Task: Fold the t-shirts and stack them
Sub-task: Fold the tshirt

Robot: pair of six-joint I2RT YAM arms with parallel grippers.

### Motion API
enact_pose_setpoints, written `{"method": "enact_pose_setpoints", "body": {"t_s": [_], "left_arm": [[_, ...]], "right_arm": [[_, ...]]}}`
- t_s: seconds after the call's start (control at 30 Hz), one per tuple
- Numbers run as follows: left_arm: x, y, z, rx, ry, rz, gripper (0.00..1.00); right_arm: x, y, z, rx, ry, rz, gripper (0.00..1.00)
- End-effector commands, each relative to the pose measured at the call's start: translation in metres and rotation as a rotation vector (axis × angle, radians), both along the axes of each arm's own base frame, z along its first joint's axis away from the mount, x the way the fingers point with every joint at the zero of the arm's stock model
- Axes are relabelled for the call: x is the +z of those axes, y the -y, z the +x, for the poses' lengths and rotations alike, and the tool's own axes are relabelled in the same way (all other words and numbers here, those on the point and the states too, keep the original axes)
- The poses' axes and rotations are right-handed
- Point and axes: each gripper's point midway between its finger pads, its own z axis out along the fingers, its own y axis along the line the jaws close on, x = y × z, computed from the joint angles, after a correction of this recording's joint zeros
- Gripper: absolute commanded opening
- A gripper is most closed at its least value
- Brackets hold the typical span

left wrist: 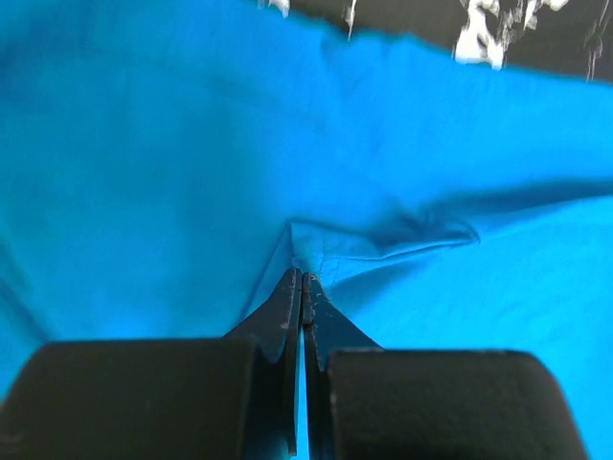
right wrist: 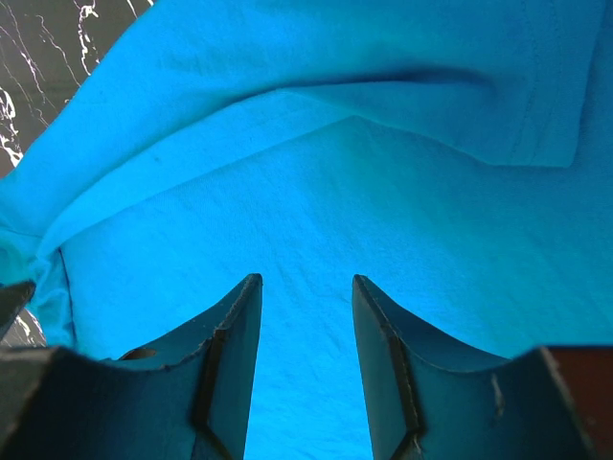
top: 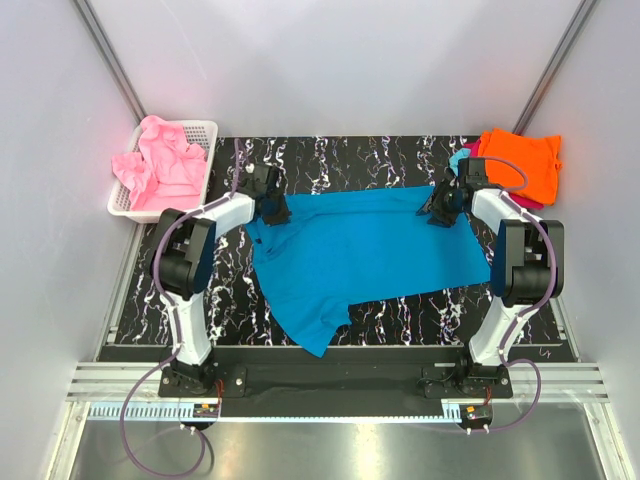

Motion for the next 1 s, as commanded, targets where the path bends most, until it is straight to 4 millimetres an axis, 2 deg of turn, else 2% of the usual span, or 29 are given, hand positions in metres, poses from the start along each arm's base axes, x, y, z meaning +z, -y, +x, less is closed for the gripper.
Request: {"method": "enact_pose_setpoints", "body": {"t_s": [0.0, 0.03, 0.1, 0.23, 0.4, 0.53, 0.57, 0.6, 0.63, 0.67, 0.7, 0.83, 0.97], "left_arm": [[0.054, 0.014, -0.003, -0.040, 0.124, -0.077, 0.00], [0.052, 0.016, -0.012, -0.059, 0.115, -0.085, 0.00], [0.063, 0.023, -0.022, -0.091, 0.139, -0.092, 0.00], [0.060, 0.041, -0.051, -0.206, 0.117, -0.128, 0.00], [0.054, 0.055, -0.078, -0.318, 0.097, -0.135, 0.00], [0.042, 0.045, -0.094, -0.277, 0.057, -0.092, 0.01], [0.037, 0.038, -0.100, -0.234, 0.039, -0.064, 0.10], [0.041, 0.040, -0.102, -0.221, 0.036, -0.078, 0.16], [0.031, 0.028, -0.106, -0.169, 0.027, -0.033, 0.24], [0.035, 0.027, -0.108, -0.154, 0.043, -0.029, 0.32], [0.028, 0.025, -0.114, -0.144, 0.033, -0.014, 0.34], [0.027, 0.019, -0.114, -0.122, 0.057, 0.016, 0.35], [0.046, 0.019, -0.106, -0.102, 0.138, -0.003, 0.35]], "right_arm": [[0.017, -0.002, 0.004, 0.007, 0.051, -0.009, 0.50], [0.018, -0.002, 0.004, 0.007, 0.052, -0.009, 0.49], [0.020, -0.003, 0.001, 0.006, 0.054, -0.008, 0.49], [0.025, -0.002, -0.003, 0.004, 0.063, -0.011, 0.49], [0.030, 0.000, -0.007, 0.001, 0.065, -0.024, 0.49], [0.028, 0.005, -0.008, -0.015, 0.054, -0.046, 0.50], [0.027, 0.007, -0.008, -0.027, 0.048, -0.058, 0.51], [0.025, 0.009, -0.008, -0.031, 0.042, -0.066, 0.51], [0.024, 0.010, -0.008, -0.036, 0.041, -0.073, 0.52], [0.022, 0.012, -0.007, -0.041, 0.033, -0.081, 0.52], [0.021, 0.013, -0.006, -0.043, 0.031, -0.084, 0.52], [0.017, 0.015, -0.004, -0.044, 0.021, -0.096, 0.53], [0.018, 0.012, 0.000, -0.010, 0.029, -0.092, 0.53]]}}
